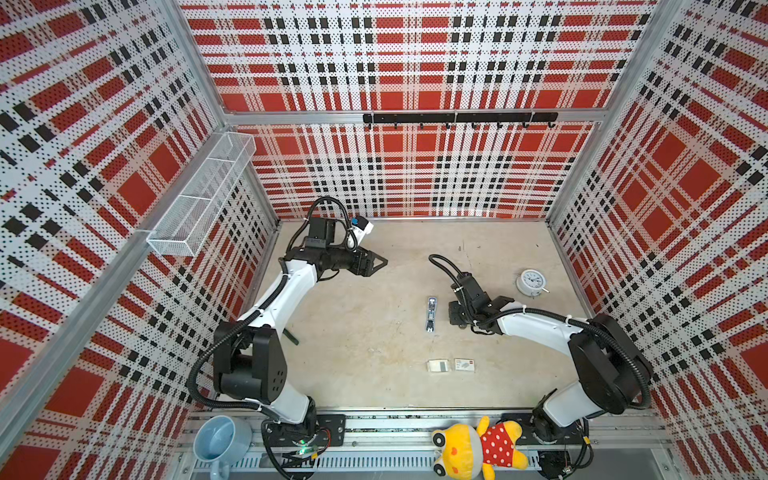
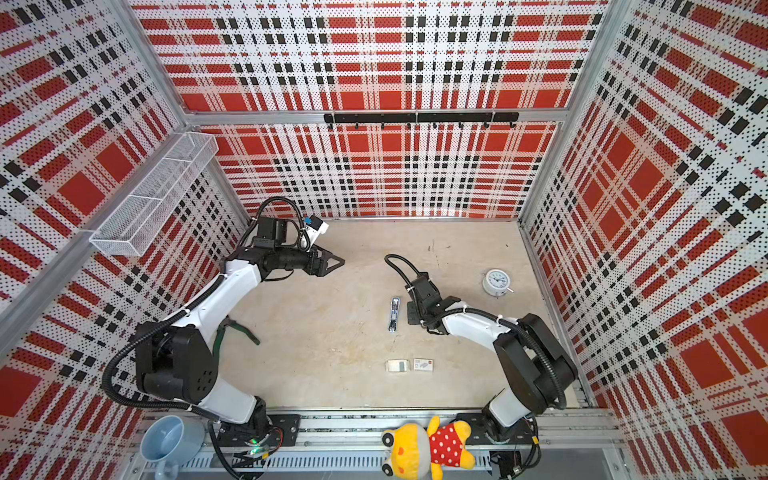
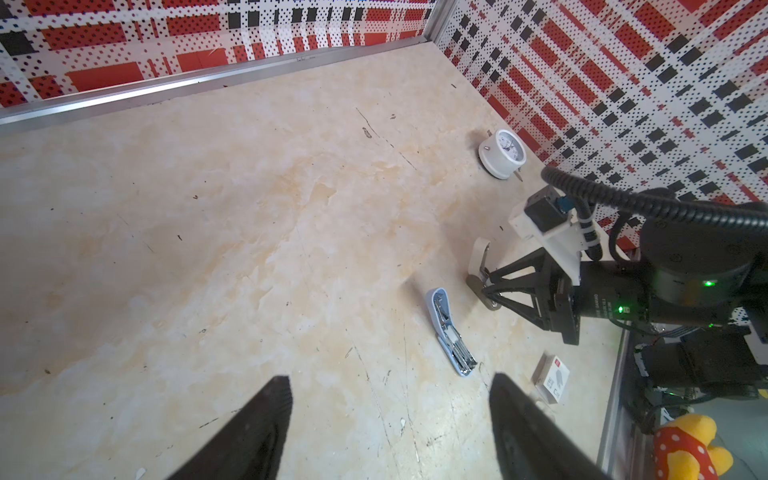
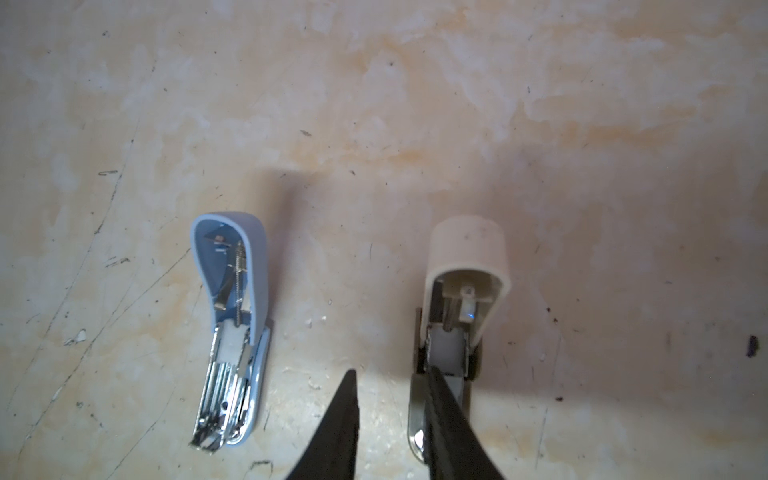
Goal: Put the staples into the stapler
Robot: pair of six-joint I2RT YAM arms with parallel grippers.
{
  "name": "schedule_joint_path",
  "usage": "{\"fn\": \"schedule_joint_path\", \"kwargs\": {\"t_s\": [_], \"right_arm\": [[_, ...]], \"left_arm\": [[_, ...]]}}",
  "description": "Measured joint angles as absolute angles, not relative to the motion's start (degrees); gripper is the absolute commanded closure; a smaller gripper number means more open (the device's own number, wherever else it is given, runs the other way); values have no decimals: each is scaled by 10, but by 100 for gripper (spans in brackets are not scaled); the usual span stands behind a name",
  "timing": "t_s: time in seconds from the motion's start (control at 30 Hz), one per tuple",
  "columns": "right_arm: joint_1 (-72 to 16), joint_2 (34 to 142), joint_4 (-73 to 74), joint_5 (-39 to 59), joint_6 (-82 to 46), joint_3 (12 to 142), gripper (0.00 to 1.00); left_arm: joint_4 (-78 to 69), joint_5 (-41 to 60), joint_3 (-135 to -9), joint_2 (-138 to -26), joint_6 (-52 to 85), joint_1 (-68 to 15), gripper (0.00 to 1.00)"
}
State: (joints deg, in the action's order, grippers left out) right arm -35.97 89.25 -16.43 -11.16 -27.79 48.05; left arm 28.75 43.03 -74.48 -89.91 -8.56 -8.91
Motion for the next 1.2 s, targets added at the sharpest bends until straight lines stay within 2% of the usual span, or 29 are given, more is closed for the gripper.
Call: {"fn": "schedule_joint_path", "kwargs": {"t_s": [0.67,1.2], "right_arm": [[-352,919,-160,-116,-278,488,70],[-352,894,-160,-114,-277,488,70]], "left_arm": [[288,430,-735,-896,-93,-87,23],[288,430,-735,-896,-93,-87,23]]}}
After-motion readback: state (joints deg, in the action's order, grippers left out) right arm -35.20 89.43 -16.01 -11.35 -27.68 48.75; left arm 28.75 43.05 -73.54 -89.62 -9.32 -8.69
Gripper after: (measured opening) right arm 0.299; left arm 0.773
